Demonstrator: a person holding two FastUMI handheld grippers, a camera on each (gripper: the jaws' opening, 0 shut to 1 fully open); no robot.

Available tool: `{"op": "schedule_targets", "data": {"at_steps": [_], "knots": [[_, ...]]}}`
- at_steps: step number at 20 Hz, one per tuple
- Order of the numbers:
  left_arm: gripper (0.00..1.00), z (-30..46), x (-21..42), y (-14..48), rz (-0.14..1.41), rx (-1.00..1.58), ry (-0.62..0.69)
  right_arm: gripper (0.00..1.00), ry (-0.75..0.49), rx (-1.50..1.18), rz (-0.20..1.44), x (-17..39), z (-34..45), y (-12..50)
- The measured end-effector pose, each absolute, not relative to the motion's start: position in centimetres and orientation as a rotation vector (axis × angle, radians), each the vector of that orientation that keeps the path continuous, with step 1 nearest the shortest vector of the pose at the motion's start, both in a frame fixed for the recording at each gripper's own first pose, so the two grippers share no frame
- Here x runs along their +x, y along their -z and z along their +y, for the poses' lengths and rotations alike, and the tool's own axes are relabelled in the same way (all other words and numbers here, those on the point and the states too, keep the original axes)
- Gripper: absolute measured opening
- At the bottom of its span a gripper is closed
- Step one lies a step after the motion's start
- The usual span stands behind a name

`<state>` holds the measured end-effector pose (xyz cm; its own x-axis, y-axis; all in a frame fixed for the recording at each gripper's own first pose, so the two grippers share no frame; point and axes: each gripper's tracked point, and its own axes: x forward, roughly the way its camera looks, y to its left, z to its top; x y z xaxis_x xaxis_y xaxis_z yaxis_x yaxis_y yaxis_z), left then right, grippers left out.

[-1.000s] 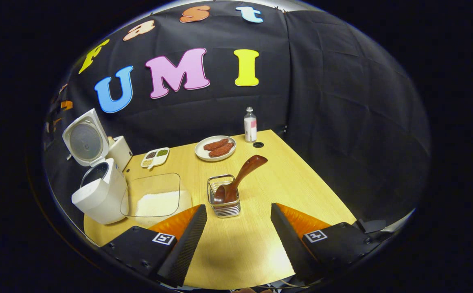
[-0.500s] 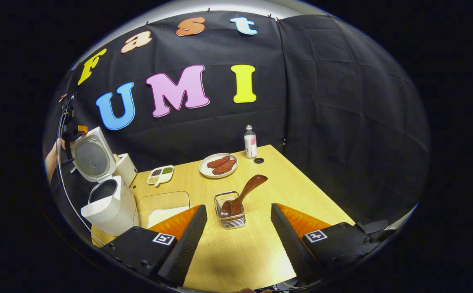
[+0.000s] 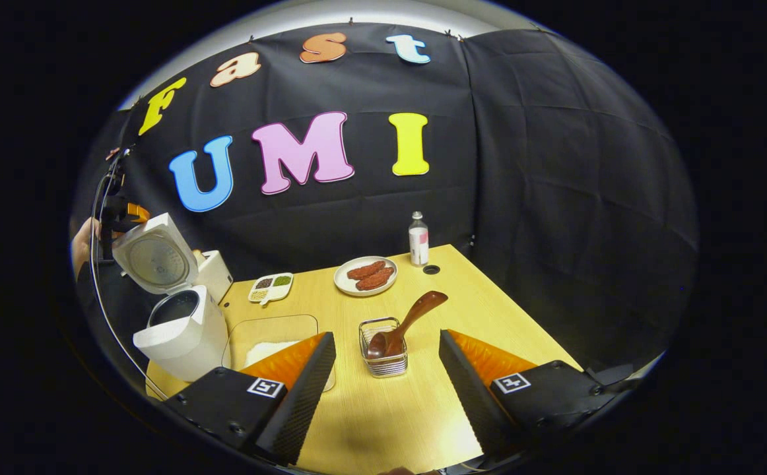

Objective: Close the left gripper, press the button to open the rice cooker; take a wooden spoon from the chopstick holder with the right hand, scoop a spoonful of rice and pour it into the rice cooker, then put the wooden spoon back into the chopstick holder.

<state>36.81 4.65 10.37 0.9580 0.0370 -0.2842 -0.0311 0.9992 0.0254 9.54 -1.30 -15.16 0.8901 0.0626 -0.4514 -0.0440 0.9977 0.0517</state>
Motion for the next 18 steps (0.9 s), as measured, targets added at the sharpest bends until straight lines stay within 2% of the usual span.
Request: {"op": "schedule_targets", "data": {"at_steps": [10,11,18], "knots": [[1.0,2.0,28.3,2.2,0.427,-0.035,-0.016,0.99,-0.153,0.025,0.508,8.2,1.0,16.7],[0.98,2.0,27.7,3.2,0.428,-0.018,-0.017,0.99,-0.159,0.025,0.511,8.1,1.2,16.8],[0.99,1.6,26.4,10.6,0.484,-0.029,-0.057,0.99,-0.216,0.014,0.524,6.9,3.4,17.3]]}}
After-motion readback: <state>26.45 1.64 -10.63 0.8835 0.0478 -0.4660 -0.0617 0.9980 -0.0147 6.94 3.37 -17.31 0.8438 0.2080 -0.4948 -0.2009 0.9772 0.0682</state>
